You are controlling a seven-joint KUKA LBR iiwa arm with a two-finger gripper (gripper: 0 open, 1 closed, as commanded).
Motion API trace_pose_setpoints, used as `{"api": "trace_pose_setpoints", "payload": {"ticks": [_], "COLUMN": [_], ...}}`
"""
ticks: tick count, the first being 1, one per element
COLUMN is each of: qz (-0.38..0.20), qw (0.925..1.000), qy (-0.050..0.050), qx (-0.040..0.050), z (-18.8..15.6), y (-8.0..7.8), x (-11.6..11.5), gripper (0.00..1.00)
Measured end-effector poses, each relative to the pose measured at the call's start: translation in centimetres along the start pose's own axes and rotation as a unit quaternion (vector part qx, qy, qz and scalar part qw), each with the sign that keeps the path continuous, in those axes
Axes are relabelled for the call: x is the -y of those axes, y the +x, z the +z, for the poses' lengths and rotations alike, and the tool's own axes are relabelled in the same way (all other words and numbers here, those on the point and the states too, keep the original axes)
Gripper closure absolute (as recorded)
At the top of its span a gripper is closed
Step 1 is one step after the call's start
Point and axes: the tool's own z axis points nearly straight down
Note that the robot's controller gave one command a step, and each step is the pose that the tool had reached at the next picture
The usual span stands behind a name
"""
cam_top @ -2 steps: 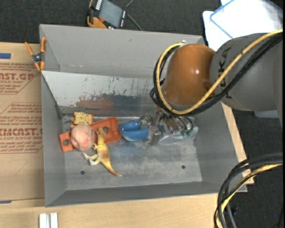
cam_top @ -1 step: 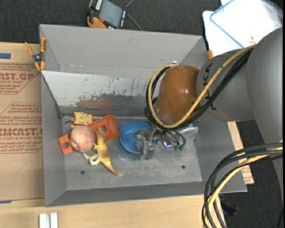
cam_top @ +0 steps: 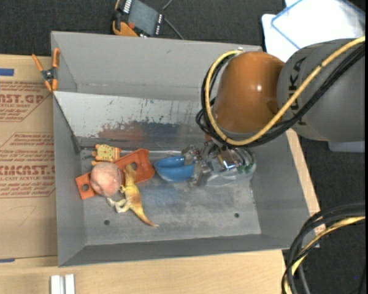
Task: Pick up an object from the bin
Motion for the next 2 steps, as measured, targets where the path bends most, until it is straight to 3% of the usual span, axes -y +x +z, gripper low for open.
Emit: {"api": "trace_pose_setpoints", "payload": {"ticks": [1,2], "qz": [-0.034,-0.029], "qw": [0.9994,0.9995], "qy": [-0.001,-0.003], "qx": [-0.0041,-0.0116], "z": [6.14,6.90], "y": [-0.41,-0.14], "x": [0.13,-0.69], "gripper": [1.00,1.00]}}
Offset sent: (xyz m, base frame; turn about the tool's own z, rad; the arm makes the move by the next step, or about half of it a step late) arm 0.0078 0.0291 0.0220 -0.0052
